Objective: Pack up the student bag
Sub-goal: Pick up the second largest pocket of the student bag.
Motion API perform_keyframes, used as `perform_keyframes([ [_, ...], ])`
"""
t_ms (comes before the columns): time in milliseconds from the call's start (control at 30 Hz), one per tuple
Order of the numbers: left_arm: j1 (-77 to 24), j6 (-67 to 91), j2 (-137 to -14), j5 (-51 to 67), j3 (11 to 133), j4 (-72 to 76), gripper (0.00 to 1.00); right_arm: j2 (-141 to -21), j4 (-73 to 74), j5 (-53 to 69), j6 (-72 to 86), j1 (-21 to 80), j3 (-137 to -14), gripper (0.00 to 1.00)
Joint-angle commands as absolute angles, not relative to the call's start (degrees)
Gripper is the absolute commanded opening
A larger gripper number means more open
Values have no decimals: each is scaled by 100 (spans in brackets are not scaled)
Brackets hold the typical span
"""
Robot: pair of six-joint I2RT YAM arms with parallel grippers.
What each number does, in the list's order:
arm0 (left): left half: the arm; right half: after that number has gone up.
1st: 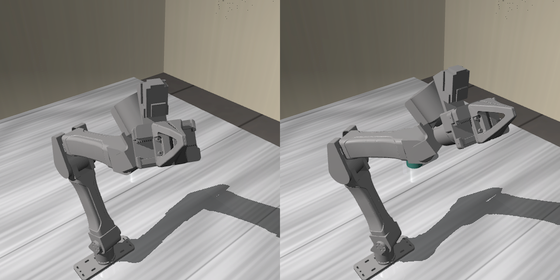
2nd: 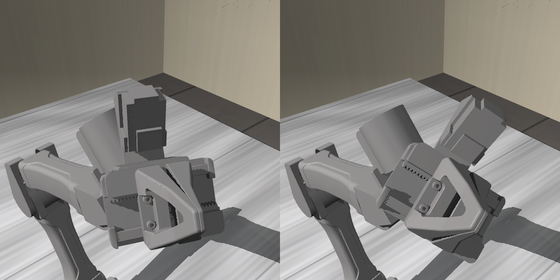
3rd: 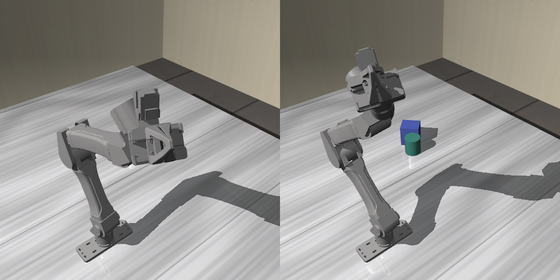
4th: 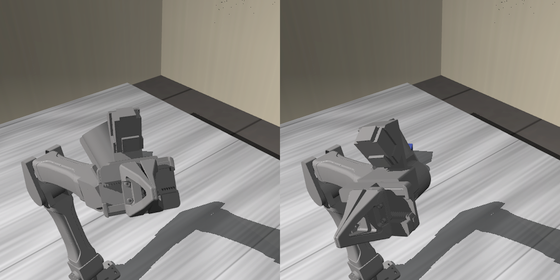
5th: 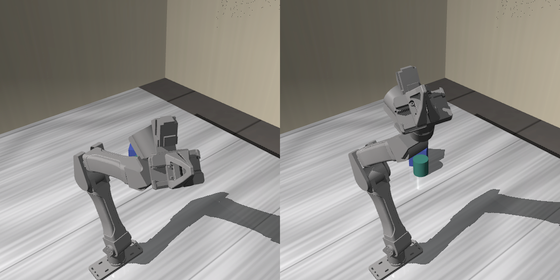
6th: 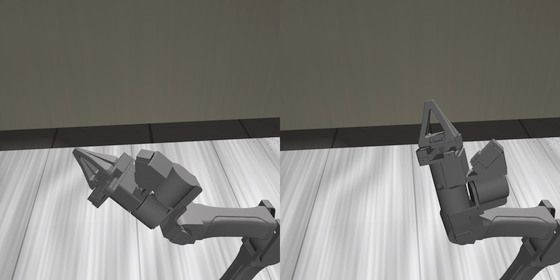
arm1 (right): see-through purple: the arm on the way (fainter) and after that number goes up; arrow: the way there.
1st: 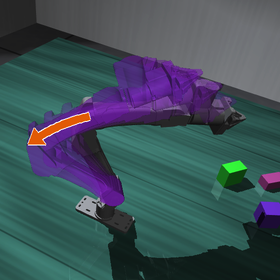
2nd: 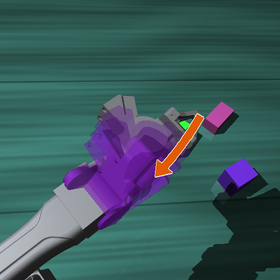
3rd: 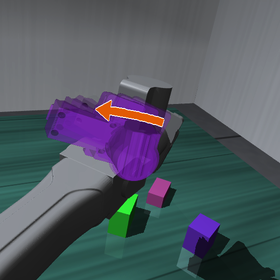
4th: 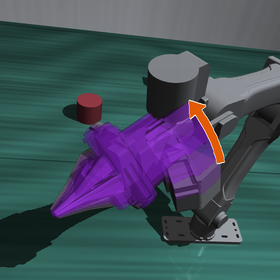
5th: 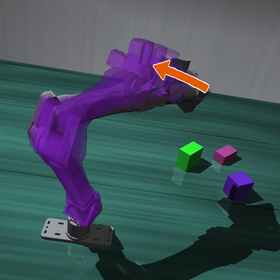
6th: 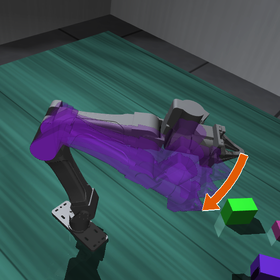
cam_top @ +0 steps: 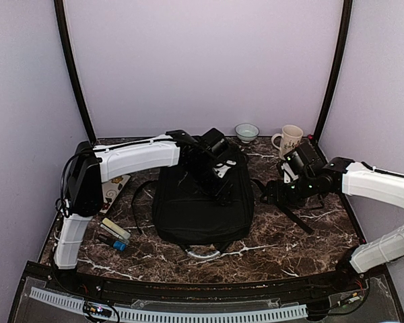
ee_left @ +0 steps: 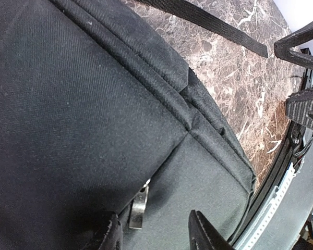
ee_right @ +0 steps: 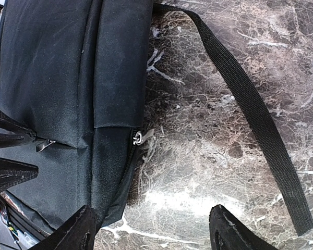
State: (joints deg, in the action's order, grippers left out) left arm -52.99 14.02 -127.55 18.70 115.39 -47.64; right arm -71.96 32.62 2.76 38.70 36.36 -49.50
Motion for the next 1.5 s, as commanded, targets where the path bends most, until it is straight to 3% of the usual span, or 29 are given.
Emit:
perform_keyframes([
  [0, -5349, 1603, -12826, 2040, 11595, -4905, 44, -7108, 3178, 207, 3916, 3601, -4910, 76],
  [367, -5454, 1881, -12899, 1826, 11527, -4642, 34, -7177, 3181, 241, 3847, 3605, -4982, 74],
  [700, -5467, 2215, -13017, 658, 11555, -4823, 28, -7119, 3260, 237, 3764, 3600, -4998, 74],
  [967, -5516, 2257, -13132, 684, 11621, -4687, 24, -7121, 3305, 229, 3687, 3609, -5010, 74],
  [1233, -5757, 2336, -13612, 200, 12296, -5200, 24, -7152, 3316, 229, 3624, 3602, -5019, 74],
  [1467, -5844, 2496, -13778, -426, 12551, -5651, 16, -7121, 3387, 196, 3536, 3595, -5025, 74],
])
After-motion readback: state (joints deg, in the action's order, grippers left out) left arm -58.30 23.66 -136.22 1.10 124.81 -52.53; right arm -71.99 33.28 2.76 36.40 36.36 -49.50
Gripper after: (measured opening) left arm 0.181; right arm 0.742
